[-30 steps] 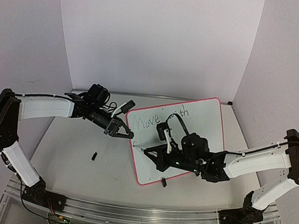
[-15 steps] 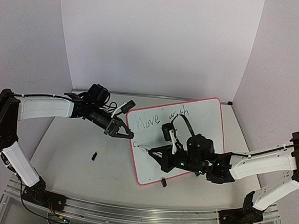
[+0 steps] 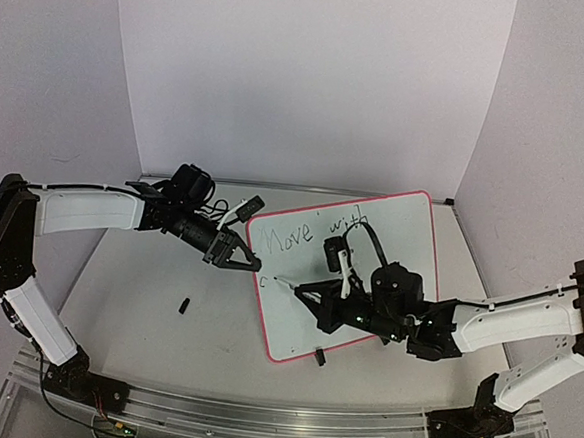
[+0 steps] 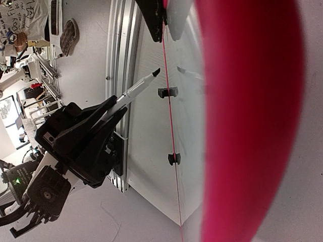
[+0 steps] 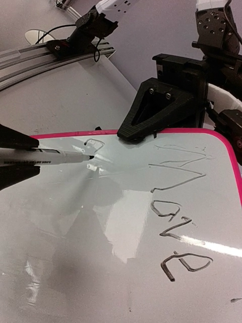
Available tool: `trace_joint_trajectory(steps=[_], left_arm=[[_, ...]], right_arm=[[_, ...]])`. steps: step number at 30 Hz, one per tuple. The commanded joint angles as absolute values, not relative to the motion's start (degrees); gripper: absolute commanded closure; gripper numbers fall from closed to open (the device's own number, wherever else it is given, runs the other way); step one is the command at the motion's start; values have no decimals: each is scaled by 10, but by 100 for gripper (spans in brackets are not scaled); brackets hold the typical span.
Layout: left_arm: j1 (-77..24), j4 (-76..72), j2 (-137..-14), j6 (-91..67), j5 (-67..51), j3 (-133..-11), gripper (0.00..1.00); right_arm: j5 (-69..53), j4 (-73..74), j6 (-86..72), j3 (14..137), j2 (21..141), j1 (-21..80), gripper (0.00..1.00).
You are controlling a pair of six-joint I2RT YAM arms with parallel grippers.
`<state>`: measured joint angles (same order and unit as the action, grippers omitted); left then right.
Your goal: Write a sentence on the whiteboard
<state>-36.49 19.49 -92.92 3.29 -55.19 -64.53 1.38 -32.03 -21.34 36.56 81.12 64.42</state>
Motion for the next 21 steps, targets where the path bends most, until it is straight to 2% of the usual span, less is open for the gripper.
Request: trace_joint_trajectory(steps=[1,21], left_arm=[[-380,216,-913,72,-546,-664,100],[-381,216,-913,73,-546,-664,100]], right_arm=[[33,-336,-217,388,824,645,100],[20,-296,-206,410,847,645,100]])
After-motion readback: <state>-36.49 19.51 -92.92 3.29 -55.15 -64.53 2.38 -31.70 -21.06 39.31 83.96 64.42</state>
